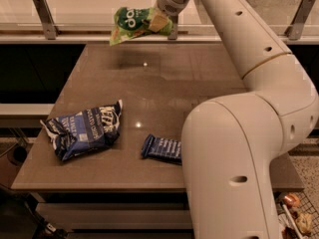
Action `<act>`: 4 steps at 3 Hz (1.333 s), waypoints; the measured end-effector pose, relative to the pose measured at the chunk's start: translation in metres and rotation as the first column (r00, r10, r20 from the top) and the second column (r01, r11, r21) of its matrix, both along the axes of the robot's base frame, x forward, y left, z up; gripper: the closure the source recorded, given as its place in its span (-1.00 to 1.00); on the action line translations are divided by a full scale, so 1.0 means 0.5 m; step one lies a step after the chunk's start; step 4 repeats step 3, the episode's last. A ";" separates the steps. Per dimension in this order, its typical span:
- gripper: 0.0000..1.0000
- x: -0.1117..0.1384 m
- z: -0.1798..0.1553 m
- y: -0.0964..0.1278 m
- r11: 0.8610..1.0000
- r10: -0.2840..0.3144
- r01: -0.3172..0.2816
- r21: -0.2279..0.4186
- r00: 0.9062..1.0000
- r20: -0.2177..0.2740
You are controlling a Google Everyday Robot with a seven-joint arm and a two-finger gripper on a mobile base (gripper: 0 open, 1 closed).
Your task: Pick green rice chip bag
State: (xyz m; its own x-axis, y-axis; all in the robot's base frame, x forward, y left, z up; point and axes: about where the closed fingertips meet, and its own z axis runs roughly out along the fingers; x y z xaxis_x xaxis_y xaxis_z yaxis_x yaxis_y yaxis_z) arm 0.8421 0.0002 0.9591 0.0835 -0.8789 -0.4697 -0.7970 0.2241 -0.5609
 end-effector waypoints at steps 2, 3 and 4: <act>1.00 -0.012 0.076 -0.024 0.997 0.019 -0.025 0.072 0.996 0.089; 1.00 -0.031 0.121 -0.031 0.998 0.007 -0.014 0.058 0.992 0.129; 1.00 -0.031 0.121 -0.031 0.998 0.007 -0.014 0.058 0.992 0.129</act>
Offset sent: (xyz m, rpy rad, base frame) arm -0.0255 -0.0243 0.0712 0.0929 -0.1643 0.0139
